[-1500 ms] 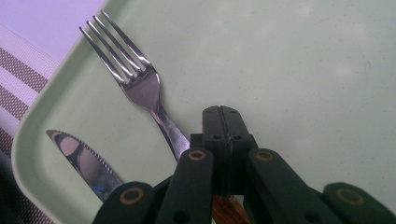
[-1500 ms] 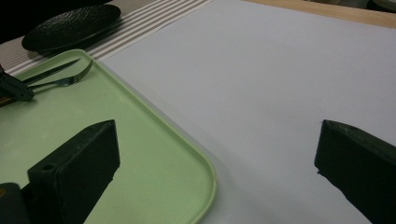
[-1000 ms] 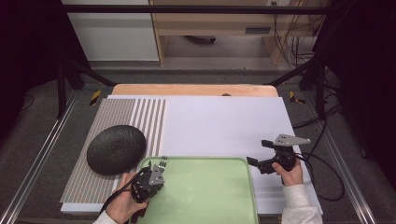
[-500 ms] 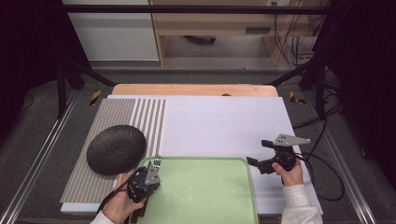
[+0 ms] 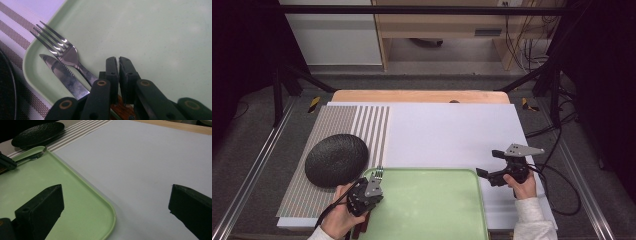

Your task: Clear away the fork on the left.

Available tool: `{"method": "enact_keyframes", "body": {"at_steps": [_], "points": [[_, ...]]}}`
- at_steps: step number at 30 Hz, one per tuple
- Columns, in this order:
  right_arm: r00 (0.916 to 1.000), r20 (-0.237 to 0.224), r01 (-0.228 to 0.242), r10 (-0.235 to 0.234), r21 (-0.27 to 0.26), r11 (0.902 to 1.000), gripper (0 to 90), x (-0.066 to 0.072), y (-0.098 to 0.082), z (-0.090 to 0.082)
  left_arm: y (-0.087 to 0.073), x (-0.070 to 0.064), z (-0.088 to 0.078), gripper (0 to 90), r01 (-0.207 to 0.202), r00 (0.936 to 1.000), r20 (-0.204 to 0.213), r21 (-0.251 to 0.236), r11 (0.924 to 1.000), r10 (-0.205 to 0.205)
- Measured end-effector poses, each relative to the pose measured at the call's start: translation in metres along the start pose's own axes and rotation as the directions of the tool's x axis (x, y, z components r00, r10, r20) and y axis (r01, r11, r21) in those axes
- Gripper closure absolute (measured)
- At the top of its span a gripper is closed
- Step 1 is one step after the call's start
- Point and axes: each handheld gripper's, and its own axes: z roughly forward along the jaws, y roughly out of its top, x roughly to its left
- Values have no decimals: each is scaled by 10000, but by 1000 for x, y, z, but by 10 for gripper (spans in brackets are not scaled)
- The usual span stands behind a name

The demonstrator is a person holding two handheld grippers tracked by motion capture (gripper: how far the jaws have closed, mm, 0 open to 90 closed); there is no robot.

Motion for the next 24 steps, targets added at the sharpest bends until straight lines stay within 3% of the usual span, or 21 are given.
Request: {"method": "enact_keyframes", "body": {"at_steps": [4,13,24], "points": [[10000,5,3,-3,-33,10000,5,0,0,0,1,2,-5,758,24,9998,181,-449,9990,-16],[10000,5,-20,20,-1,10000,5,0,0,0,3,7,-13,468,220,9987,487,-1236,9921,-161],[10000,12,-39,39,-72,10000,5,-1,0,-1,5,15,-22,245,184,9994,325,-1520,9882,-137]]}}
